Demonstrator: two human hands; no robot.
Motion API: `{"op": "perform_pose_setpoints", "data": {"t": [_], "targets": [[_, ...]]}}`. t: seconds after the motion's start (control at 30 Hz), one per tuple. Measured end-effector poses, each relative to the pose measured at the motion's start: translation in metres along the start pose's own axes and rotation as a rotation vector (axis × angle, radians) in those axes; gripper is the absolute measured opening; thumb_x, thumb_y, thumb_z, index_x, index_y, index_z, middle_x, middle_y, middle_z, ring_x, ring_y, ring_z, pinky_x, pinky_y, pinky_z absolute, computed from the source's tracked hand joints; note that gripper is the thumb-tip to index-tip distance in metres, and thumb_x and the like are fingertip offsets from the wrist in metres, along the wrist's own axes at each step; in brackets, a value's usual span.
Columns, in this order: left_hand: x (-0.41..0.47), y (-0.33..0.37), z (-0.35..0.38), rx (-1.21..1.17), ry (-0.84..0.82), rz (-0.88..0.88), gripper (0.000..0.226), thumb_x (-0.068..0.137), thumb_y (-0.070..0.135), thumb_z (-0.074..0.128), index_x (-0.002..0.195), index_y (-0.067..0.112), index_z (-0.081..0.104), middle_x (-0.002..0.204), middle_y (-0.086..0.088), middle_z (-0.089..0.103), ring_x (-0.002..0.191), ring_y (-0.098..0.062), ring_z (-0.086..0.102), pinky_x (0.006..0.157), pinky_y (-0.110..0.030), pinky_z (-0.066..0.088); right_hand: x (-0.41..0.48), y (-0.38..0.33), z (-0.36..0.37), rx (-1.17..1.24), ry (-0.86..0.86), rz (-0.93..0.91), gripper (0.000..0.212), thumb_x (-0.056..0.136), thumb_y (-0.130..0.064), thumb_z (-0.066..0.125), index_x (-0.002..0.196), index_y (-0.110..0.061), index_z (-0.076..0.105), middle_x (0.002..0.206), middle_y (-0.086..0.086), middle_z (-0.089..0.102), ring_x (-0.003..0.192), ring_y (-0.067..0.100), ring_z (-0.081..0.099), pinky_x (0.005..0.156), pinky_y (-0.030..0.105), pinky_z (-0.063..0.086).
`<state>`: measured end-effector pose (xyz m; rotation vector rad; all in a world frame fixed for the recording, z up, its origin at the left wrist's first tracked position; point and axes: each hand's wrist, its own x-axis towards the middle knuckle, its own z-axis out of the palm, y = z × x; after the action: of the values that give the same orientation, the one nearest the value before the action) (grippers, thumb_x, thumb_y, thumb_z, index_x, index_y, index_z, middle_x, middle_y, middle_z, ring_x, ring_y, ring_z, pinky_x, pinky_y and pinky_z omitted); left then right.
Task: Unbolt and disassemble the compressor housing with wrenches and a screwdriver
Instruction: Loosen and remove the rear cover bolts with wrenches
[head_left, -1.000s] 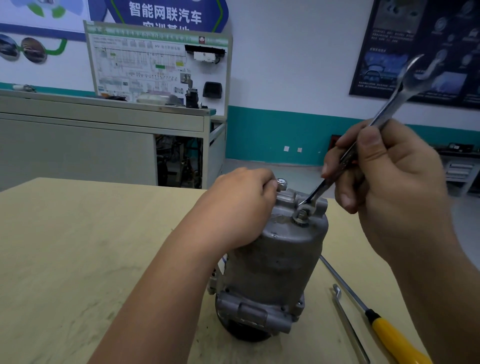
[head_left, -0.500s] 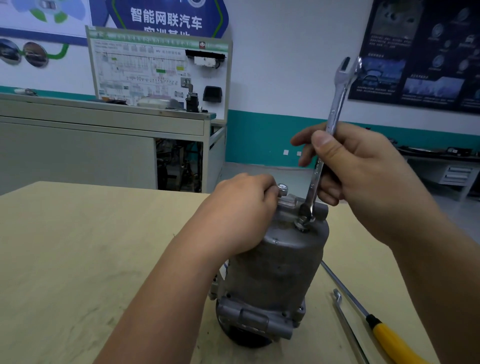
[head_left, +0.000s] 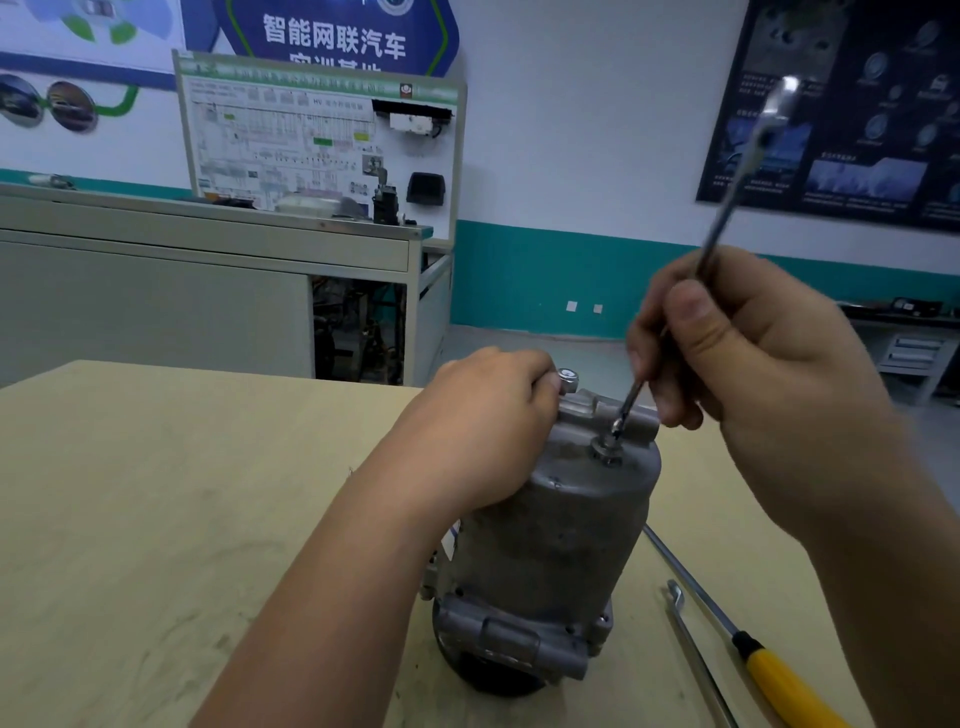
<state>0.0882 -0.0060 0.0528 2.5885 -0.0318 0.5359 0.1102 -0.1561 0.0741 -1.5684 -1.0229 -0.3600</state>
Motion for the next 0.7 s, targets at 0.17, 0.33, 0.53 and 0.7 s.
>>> {"op": "perform_pose_setpoints", "data": {"t": [0.17,0.33,0.53,0.7], "targets": [[0.001,0.000,0.002,0.012,0.001,-0.006,0.031,0.101,0.032,0.031,0.114,0.025,0.059,0.114,-0.002,0.059,0.106,-0.022,0.051,0.091,-0.042,0.043,-0.014,0.018,0.002,0.191,0.132,-0.022,0.034,0.087,-0.054,0.043,0.082,-0.026,0.061,0.065,-0.006,0.058,0.049,0.009,0.045,0.046,0.020,0.037],[0.001,-0.001,0.003,0.028,0.004,-0.010,0.032,0.101,0.033,0.030,0.113,0.025,0.058,0.115,-0.003,0.058,0.108,-0.024,0.050,0.092,-0.042,0.042,-0.007,0.033,0.001,0.209,0.289,0.028,0.033,0.098,-0.034,0.033,0.093,-0.020,0.063,0.068,0.002,0.066,0.041,0.008,0.039,0.046,0.020,0.036],[0.002,-0.001,0.003,0.025,0.008,-0.006,0.032,0.101,0.033,0.031,0.114,0.025,0.059,0.116,-0.003,0.058,0.109,-0.024,0.050,0.093,-0.043,0.042,0.012,0.022,0.006,0.226,0.193,0.056,0.024,0.102,-0.017,0.029,0.089,-0.013,0.050,0.057,0.003,0.063,0.030,0.006,0.032,0.035,0.016,0.030],[0.003,-0.001,0.004,0.021,0.006,-0.002,0.032,0.100,0.033,0.031,0.114,0.025,0.059,0.115,-0.003,0.058,0.109,-0.024,0.050,0.092,-0.044,0.043,0.017,0.017,0.003,0.190,0.072,0.133,0.029,0.100,-0.024,0.030,0.081,-0.012,0.048,0.052,-0.002,0.054,0.035,0.006,0.033,0.038,0.014,0.030]]}}
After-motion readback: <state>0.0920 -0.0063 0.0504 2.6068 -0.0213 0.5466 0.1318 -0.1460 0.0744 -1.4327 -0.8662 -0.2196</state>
